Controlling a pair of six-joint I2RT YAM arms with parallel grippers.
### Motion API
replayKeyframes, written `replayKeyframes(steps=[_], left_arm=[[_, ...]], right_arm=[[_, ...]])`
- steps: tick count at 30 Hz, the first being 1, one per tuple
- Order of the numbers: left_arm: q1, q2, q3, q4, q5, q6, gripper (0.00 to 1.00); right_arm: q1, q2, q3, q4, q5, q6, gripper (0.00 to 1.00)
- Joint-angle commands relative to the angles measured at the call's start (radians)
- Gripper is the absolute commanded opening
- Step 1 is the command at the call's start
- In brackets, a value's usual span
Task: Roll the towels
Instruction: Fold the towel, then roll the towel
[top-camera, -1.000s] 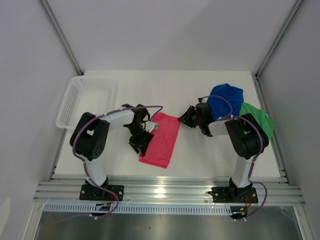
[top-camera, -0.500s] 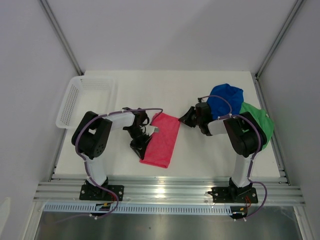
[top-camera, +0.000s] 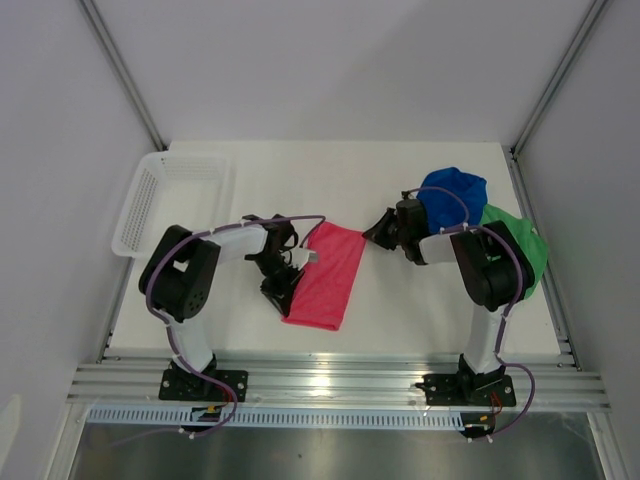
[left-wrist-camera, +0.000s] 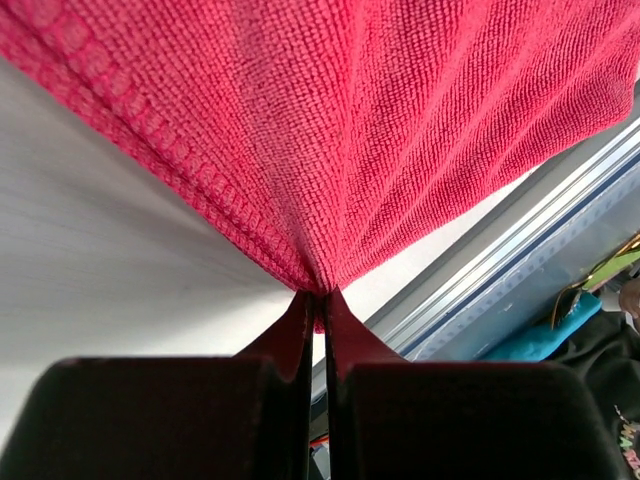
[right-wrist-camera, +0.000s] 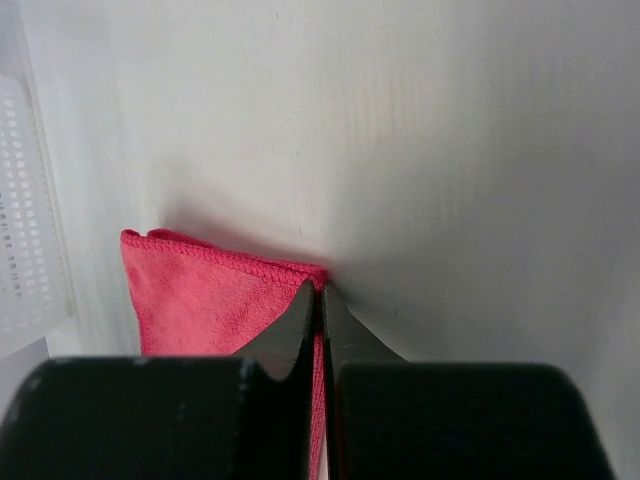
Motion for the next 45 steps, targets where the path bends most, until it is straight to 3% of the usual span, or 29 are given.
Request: replayKeyframes(steps=[1, 2, 4, 5, 8, 12, 15, 20, 22, 26, 30, 34, 38, 45], left_arm=[[-0.006, -0.023, -0.005, -0.024, 0.017, 0.006, 0.01], [-0.006, -0.022, -0.01, -0.015, 0.015, 0.006, 0.01], [-0.008, -0.019, -0.007, -0.007, 0.012, 0.01, 0.01], [-0.008, -0.013, -0.004, -0.006, 0.014, 0.01, 0.06], [-0.008, -0.022, 0.01, -0.006, 0.003, 0.014, 0.36], [-0.008, -0.131, 0.022, 0.003, -0.09, 0.042, 0.41], [-0.008, -0.259, 0.024, 0.006, -0.19, 0.111, 0.42], [-0.055, -0.469, -0.057, 0.041, -0.272, 0.391, 0.45], [-0.125, -0.531, -0.146, 0.162, -0.304, 0.523, 0.48], [-0.288, -0.615, -0.286, 0.304, -0.387, 0.663, 0.55], [-0.44, -0.613, -0.407, 0.391, -0.454, 0.758, 0.61], [-0.505, -0.605, -0.485, 0.482, -0.5, 0.804, 0.62], [-0.532, -0.586, -0.521, 0.531, -0.534, 0.798, 0.63], [-0.54, -0.54, -0.525, 0.586, -0.6, 0.757, 0.59]], right_arm=[[-0.015, 0.034, 0.058, -0.017, 0.043, -0.041, 0.0], [-0.012, 0.035, 0.058, -0.017, 0.039, -0.044, 0.0], [-0.006, 0.041, 0.061, -0.021, 0.029, -0.053, 0.11], [-0.006, 0.048, 0.067, -0.026, 0.006, -0.064, 0.24], [-0.006, 0.035, 0.089, -0.075, -0.023, -0.117, 0.37], [0.001, -0.075, 0.098, -0.213, -0.02, -0.258, 0.5], [0.049, -0.227, 0.1, -0.383, 0.062, -0.445, 0.52], [0.184, -0.441, 0.087, -0.665, 0.137, -0.63, 0.54], [0.188, -0.495, 0.04, -0.708, 0.119, -0.523, 0.58], [0.132, -0.613, -0.104, -0.667, 0.018, -0.241, 0.55], [0.247, -0.724, -0.21, -0.64, 0.09, -0.066, 0.54], [0.408, -0.719, -0.268, -0.632, 0.128, -0.006, 0.55], [0.462, -0.712, -0.317, -0.58, 0.141, 0.031, 0.55], [0.519, -0.728, -0.311, -0.531, 0.121, -0.114, 0.56]])
